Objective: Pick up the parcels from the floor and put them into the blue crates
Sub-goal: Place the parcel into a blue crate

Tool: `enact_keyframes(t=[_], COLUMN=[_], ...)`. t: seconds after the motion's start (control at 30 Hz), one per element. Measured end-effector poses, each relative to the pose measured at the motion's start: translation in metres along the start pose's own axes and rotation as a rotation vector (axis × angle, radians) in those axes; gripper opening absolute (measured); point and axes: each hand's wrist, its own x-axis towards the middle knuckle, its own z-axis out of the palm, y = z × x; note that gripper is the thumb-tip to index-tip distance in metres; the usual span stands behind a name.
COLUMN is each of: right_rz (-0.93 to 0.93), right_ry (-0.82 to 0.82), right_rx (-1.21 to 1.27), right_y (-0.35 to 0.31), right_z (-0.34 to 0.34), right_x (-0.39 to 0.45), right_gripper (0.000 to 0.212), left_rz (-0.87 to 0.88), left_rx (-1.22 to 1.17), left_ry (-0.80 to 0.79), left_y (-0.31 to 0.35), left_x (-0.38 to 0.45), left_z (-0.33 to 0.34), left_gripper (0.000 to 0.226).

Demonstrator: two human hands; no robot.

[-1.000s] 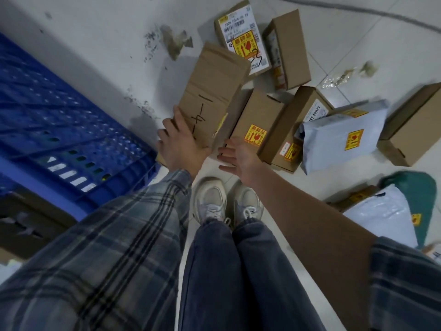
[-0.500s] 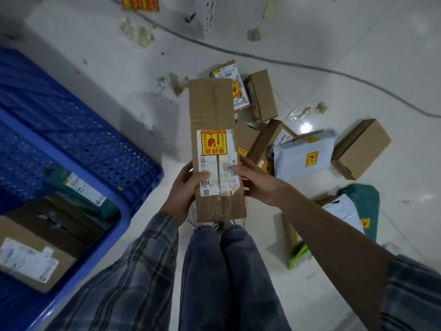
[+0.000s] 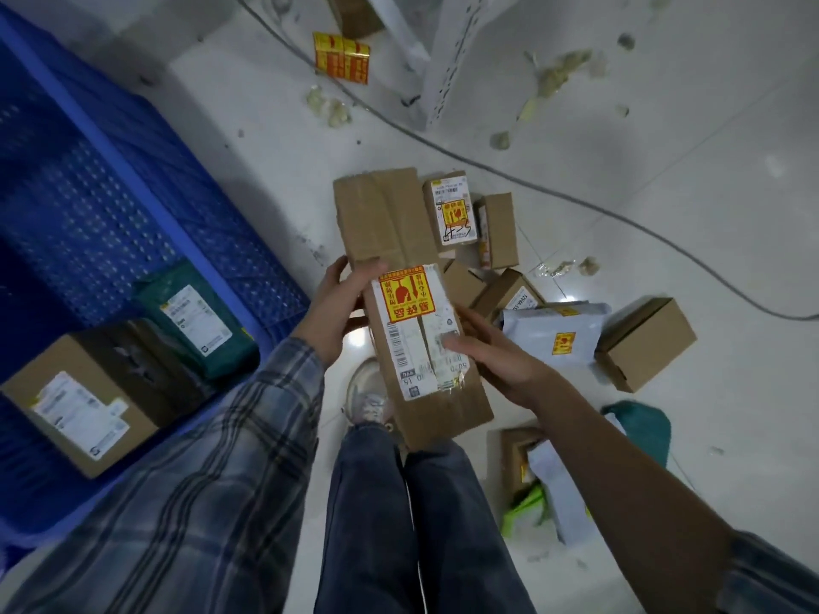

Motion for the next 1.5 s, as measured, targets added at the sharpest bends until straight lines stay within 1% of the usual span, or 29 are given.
enact_keyframes(t=[0.07, 0.1, 0.13, 0.2, 0.23, 0.3, 0.33, 0.4, 0.43, 0.47, 0.53, 0.57, 0.6, 0.63, 0.67, 0.77, 0.8, 0.83, 0.87, 0.9, 1.0, 1.07, 1.13, 1.2, 1.3, 1.4, 1.43, 1.47, 1.5], right_rz=[-0.076, -0.109, -0.127, -0.109, -0.084, -0.052, -0.067, -0.141, -0.173, -0.187, -0.193, -0.195, -0.189, -0.178, -0.17, -0.174, -0.168, -0.156, -0.146, -0.141, -0.13, -0.125, -0.11, -0.097, -0.091, -0.107, -0.111, -0.11, -0.108], right_ry=[0.192, 0.262, 0.283, 0.213, 0.168, 0.081, 0.044, -0.019, -0.035, -0.027, 0.004, 0.011, 0.021, 0.035, 0.05, 0.101, 0.114, 0.12, 0.116, 0.1, 0.046, 0.013, -0.016, -0.048, -0.098, -0.118, -0.113, -0.114, -0.12], right_rx=[0.134, 0.224, 0.298, 0.36, 0.357, 0.392, 0.437, 0.51, 0.544, 0.569, 0.556, 0.535, 0.513, 0.49, 0.462, 0.37, 0.343, 0.305, 0.252, 0.192, 0.064, 0.027, -0.023, -0.107, -0.207, -0.294, -0.342, -0.388, -0.414], right_y=[0.004, 0.008, 0.012, 0.021, 0.024, 0.027, 0.025, 0.016, 0.01, 0.003, -0.01, -0.016, -0.022, -0.028, -0.033, -0.046, -0.05, -0.053, -0.055, -0.056, -0.055, -0.05, -0.044, -0.036, -0.026, -0.013, -0.007, 0.001, 0.009], right_z=[-0.001, -0.003, -0.006, -0.003, 0.002, 0.015, 0.021, 0.033, 0.038, 0.041, 0.05, 0.055, 0.06, 0.065, 0.07, 0.081, 0.085, 0.089, 0.095, 0.101, 0.128, 0.153, 0.183, 0.217, 0.269, 0.321, 0.34, 0.36, 0.381], right_x=[-0.01, -0.014, -0.018, -0.026, -0.029, -0.031, -0.031, -0.033, -0.033, -0.033, -0.032, -0.031, -0.031, -0.03, -0.03, -0.026, -0.024, -0.022, -0.02, -0.019, -0.014, -0.01, -0.007, -0.005, -0.003, 0.005, 0.009, 0.011, 0.014], right_gripper=[0.082, 0.079, 0.076, 0.069, 0.07, 0.085, 0.087, 0.07, 0.066, 0.07, 0.089, 0.092, 0.091, 0.088, 0.082, 0.043, 0.035, 0.032, 0.033, 0.038, 0.058, 0.058, 0.061, 0.068, 0.072, 0.092, 0.094, 0.092, 0.085], left_rz=[0.062, 0.106, 0.142, 0.161, 0.157, 0.146, 0.141, 0.153, 0.158, 0.155, 0.137, 0.136, 0.141, 0.161, 0.192, 0.264, 0.263, 0.251, 0.238, 0.254, 0.322, 0.336, 0.312, 0.265, 0.225, 0.184, 0.17, 0.151, 0.133], left_rx=[-0.148, -0.244, -0.352, -0.56, -0.632, -0.703, -0.721, -0.747, -0.76, -0.774, -0.803, -0.807, -0.809, -0.818, -0.834, -0.886, -0.897, -0.886, -0.848, -0.781, -0.544, -0.473, -0.462, -0.461, -0.425, -0.331, -0.301, -0.278, -0.271], left_ry=[0.091, 0.129, 0.148, 0.141, 0.127, 0.107, 0.111, 0.125, 0.13, 0.13, 0.127, 0.123, 0.13, 0.16, 0.209, 0.384, 0.414, 0.426, 0.436, 0.451, 0.37, 0.306, 0.271, 0.249, 0.216, 0.143, 0.128, 0.119, 0.115], left_y=[-0.006, -0.011, -0.017, -0.028, -0.034, -0.044, -0.048, -0.057, -0.06, -0.062, -0.065, -0.065, -0.065, -0.064, -0.064, -0.078, -0.085, -0.092, -0.101, -0.108, -0.13, -0.14, -0.149, -0.156, -0.169, -0.187, -0.193, -0.2, -0.206], left_x=[-0.008, -0.011, -0.016, -0.024, -0.029, -0.041, -0.047, -0.06, -0.067, -0.075, -0.088, -0.095, -0.102, -0.109, -0.114, -0.13, -0.134, -0.139, -0.143, -0.149, -0.169, -0.187, -0.209, -0.231, -0.263, -0.29, -0.298, -0.304, -0.309], left_z=[0.001, 0.0, -0.001, -0.002, -0.001, 0.005, 0.008, 0.012, 0.013, 0.012, 0.005, 0.001, -0.005, -0.012, -0.02, -0.061, -0.078, -0.094, -0.11, -0.125, -0.168, -0.194, -0.214, -0.23, -0.26, -0.298, -0.309, -0.318, -0.326], left_gripper=[0.083, 0.078, 0.072, 0.068, 0.069, 0.078, 0.082, 0.085, 0.084, 0.082, 0.073, 0.067, 0.058, 0.049, 0.046, 0.056, 0.068, 0.086, 0.101, 0.106, 0.106, 0.111, 0.115, 0.115, 0.102, 0.095, 0.094, 0.093, 0.09])
